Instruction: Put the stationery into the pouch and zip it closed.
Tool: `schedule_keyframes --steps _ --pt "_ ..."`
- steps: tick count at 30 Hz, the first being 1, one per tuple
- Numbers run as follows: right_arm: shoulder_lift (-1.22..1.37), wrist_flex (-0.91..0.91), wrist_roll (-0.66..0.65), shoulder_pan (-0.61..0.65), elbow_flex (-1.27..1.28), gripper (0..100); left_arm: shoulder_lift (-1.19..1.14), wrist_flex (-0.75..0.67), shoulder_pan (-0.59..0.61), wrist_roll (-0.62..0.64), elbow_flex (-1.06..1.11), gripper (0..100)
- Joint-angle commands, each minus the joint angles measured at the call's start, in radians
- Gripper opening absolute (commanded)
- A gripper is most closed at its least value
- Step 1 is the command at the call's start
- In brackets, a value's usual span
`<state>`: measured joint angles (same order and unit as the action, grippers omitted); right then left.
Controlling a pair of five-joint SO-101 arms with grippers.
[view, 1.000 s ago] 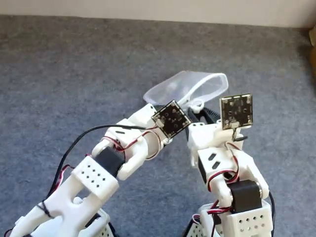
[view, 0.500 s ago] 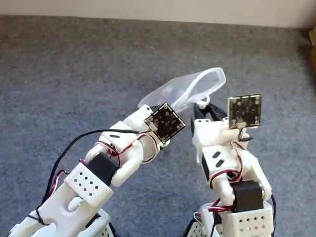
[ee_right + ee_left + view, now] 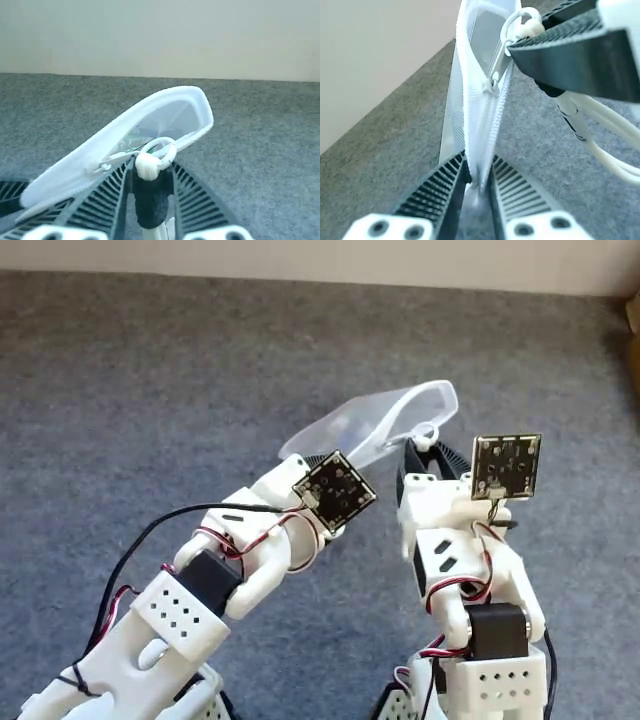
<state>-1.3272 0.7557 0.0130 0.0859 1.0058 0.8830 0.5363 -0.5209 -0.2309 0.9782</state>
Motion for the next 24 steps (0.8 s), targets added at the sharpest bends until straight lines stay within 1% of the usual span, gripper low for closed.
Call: schedule_keyframes --steps 1,13,18,24 --pt "-0.012 -0.054 0.008 -0.097 -0.008 0.5 0.039 0.014 0.03 0.012 -0.005 1" --pt "-0.008 -0.064 0.008 -0.194 -0.008 0.5 0.039 0.014 0.035 0.012 -0.005 1" --pt "-0.012 -0.153 0.008 -0.292 0.048 0.5 0.039 0.008 0.071 0.012 -0.007 1" --pt "-0.01 -0.275 0.003 -0.394 0.128 0.5 0.039 0.008 0.074 0.012 -0.007 1"
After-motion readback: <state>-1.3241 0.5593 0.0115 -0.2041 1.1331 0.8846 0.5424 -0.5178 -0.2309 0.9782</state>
